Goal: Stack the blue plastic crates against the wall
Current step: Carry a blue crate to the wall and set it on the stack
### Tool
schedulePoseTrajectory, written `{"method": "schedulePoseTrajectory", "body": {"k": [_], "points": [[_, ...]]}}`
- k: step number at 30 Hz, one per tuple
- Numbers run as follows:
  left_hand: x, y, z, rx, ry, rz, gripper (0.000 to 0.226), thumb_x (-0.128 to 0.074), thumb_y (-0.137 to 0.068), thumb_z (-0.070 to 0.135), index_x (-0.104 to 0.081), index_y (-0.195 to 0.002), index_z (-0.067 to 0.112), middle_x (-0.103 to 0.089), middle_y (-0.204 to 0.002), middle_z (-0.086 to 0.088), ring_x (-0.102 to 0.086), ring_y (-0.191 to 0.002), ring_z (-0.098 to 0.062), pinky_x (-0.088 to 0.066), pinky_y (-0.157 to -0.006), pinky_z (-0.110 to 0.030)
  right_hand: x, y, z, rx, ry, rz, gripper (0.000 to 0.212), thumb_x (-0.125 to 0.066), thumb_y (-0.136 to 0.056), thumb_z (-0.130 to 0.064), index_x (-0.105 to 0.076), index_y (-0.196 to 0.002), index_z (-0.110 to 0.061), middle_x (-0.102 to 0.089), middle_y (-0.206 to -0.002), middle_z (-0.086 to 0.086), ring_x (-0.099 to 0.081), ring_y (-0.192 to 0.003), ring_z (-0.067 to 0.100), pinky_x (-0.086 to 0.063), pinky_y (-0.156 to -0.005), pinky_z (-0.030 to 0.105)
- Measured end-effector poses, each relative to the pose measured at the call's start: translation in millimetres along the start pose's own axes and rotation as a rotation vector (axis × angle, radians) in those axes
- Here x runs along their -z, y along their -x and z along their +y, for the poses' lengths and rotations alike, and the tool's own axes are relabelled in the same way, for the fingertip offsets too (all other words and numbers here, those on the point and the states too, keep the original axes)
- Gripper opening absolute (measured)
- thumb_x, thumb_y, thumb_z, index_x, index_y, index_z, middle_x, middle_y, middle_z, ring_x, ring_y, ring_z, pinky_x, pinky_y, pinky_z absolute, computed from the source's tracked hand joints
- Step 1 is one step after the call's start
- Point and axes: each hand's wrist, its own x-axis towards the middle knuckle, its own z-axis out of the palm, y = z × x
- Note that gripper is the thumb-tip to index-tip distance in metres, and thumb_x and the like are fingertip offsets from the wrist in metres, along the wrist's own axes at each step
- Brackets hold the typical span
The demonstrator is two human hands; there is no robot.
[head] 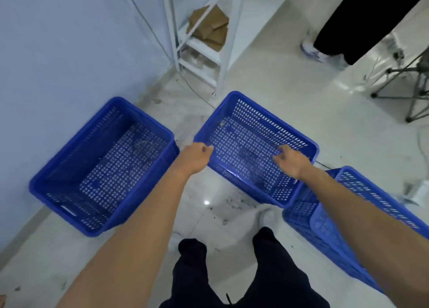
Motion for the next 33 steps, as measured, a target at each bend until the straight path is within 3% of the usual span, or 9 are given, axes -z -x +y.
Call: {"method": "schedulePoseTrajectory", "body": {"k": [7, 10, 12, 16, 20, 25, 29, 31, 33], "points": [[-111.1, -37.1, 54.9, 0.194, 0.073, -0.055, 0.074, -0.021, -0.096, 0.067, -0.065, -0.123, 0.013, -0.066, -0.128, -0.013, -0.060, -0.119, -0.032, -0.043, -0.108, -0.050, 30.0, -61.9, 141.0, -0.052, 0.069, -0.001, 0.047, -0.043, -0.097, -0.039, -0.045, -0.136, -0.013, -0.062, -0.121, 0.015, -0.058, -0.088, 0.030, -0.039, -0.069, 0.033], [-171.4, -55.5, 61.4, 0.265, 0.126, -0.041, 0.070, -0.022, -0.096, 0.067, -0.070, -0.101, 0.016, -0.073, -0.108, -0.006, -0.066, -0.103, -0.026, -0.048, -0.101, -0.048, 35.1, -108.9, 182.7, -0.047, 0.065, -0.011, 0.037, -0.041, -0.095, -0.037, -0.050, -0.123, -0.014, -0.061, -0.089, 0.005, -0.053, -0.068, 0.020, -0.035, -0.054, 0.029], [-210.7, -73.2, 55.1, 0.312, 0.109, -0.043, 0.065, -0.023, -0.097, 0.065, -0.068, -0.105, 0.019, -0.072, -0.115, -0.006, -0.065, -0.106, -0.026, -0.048, -0.101, -0.047, 32.2, -147.6, 203.4, -0.032, 0.055, -0.026, 0.033, -0.041, -0.096, -0.034, -0.049, -0.118, -0.012, -0.054, -0.077, 0.002, -0.050, -0.062, 0.017, -0.032, -0.049, 0.029], [-277.3, -123.9, 27.0, 0.431, 0.102, 0.002, 0.075, -0.021, -0.095, 0.069, -0.057, -0.131, 0.014, -0.061, -0.135, -0.013, -0.056, -0.121, -0.032, -0.041, -0.107, -0.047, 15.6, -233.1, 235.2, 0.059, 0.062, -0.006, 0.034, -0.040, -0.096, -0.032, -0.050, -0.121, -0.011, -0.061, -0.090, 0.007, -0.049, -0.064, 0.016, -0.036, -0.055, 0.031], [-323.5, -188.2, -11.0, 0.572, 0.073, 0.040, 0.078, -0.034, -0.093, 0.068, -0.041, -0.145, 0.010, -0.049, -0.147, -0.016, -0.049, -0.131, -0.035, -0.037, -0.107, -0.045, 0.8, -315.4, 255.9, 0.126, 0.072, 0.096, 0.039, -0.042, -0.095, -0.030, -0.045, -0.129, -0.010, -0.062, -0.113, 0.014, -0.056, -0.081, 0.029, -0.041, -0.068, 0.036], [-346.5, -249.7, -56.5, 0.655, 0.367, 0.234, 0.036, -0.064, -0.089, 0.044, -0.065, -0.099, 0.010, -0.069, -0.113, -0.016, -0.065, -0.106, -0.036, -0.052, -0.100, -0.052, -20.5, -382.8, 263.6, 0.192, 0.119, 0.251, 0.056, -0.040, -0.097, -0.027, -0.022, -0.150, -0.018, -0.052, -0.136, 0.014, -0.056, -0.108, 0.037, -0.043, -0.077, 0.042], [-356.8, -272.6, -81.1, 0.720, 0.577, 0.293, 0.034, -0.065, -0.094, 0.026, -0.062, -0.115, 0.000, -0.070, -0.106, -0.014, -0.069, -0.098, -0.033, -0.060, -0.085, -0.046, -34.1, -406.7, 268.4, 0.202, 0.185, 0.214, 0.061, -0.044, -0.097, -0.028, -0.020, -0.151, -0.013, -0.039, -0.148, 0.015, -0.041, -0.129, 0.039, -0.038, -0.103, 0.052], [-360.1, -279.1, -85.3, 0.751, 0.806, 0.231, 0.018, -0.061, -0.096, 0.015, -0.064, -0.108, 0.003, -0.072, -0.100, -0.011, -0.071, -0.092, -0.027, -0.061, -0.070, -0.038, -36.7, -416.3, 268.9, 0.192, 0.195, 0.220, 0.061, -0.048, -0.095, -0.027, -0.024, -0.149, -0.010, -0.037, -0.148, 0.016, -0.040, -0.130, 0.040, -0.036, -0.105, 0.052], [-359.2, -284.1, -86.3, 0.762, 0.927, 0.174, 0.013, -0.058, -0.095, 0.008, -0.065, -0.105, 0.007, -0.073, -0.101, -0.012, -0.071, -0.094, -0.027, -0.061, -0.069, -0.039, -34.3, -422.3, 267.7, 0.167, 0.210, 0.225, 0.061, -0.050, -0.093, -0.027, -0.028, -0.146, -0.008, -0.040, -0.143, 0.018, -0.042, -0.127, 0.040, -0.037, -0.103, 0.051]]}}
